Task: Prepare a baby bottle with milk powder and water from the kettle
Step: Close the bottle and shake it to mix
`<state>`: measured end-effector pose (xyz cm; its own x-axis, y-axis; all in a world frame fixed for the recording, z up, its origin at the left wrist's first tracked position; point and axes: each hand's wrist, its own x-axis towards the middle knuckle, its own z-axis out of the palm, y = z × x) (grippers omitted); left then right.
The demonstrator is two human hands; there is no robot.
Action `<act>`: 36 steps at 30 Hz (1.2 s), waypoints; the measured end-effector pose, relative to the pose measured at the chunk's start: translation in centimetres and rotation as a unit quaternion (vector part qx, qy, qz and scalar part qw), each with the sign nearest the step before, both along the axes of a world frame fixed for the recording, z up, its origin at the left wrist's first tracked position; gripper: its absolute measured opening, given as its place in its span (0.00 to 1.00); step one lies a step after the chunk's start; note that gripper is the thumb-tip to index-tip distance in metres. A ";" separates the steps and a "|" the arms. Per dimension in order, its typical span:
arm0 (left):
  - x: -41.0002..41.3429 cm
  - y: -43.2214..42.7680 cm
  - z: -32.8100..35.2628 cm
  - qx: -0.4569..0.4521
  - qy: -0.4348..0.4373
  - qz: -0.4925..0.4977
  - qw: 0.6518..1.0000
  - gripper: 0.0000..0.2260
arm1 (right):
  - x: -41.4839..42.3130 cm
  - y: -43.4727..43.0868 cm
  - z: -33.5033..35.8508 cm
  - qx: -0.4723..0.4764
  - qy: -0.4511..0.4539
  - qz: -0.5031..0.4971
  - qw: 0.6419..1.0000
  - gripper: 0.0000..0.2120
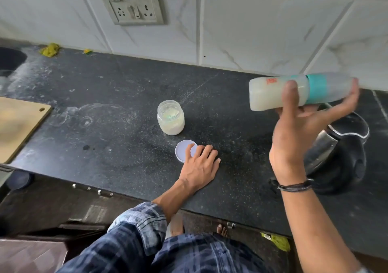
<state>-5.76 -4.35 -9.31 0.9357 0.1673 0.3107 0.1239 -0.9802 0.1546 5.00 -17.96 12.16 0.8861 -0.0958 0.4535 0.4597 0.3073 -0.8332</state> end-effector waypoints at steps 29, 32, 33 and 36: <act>0.0 0.1 -0.1 -0.009 0.000 -0.006 1.000 0.12 | -0.4 -0.3 -0.7 -0.139 0.063 0.095 0.984 0.41; 0.1 0.0 0.0 -0.009 0.000 0.000 1.000 0.12 | -0.1 -0.1 0.3 -0.016 0.053 0.019 0.998 0.41; 0.1 0.0 0.0 -0.008 0.002 0.000 1.000 0.12 | 0.2 0.1 0.3 -0.008 0.040 -0.001 0.999 0.42; 0.0 0.1 0.0 -0.010 0.003 -0.007 1.000 0.13 | 0.6 0.3 0.0 -0.140 0.042 0.088 0.985 0.42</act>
<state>-5.73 -4.29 -9.31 0.9400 0.1599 0.3012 0.1112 -0.9787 0.1724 5.61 -17.70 12.14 0.9132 0.1809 0.3652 0.3463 0.1277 -0.9294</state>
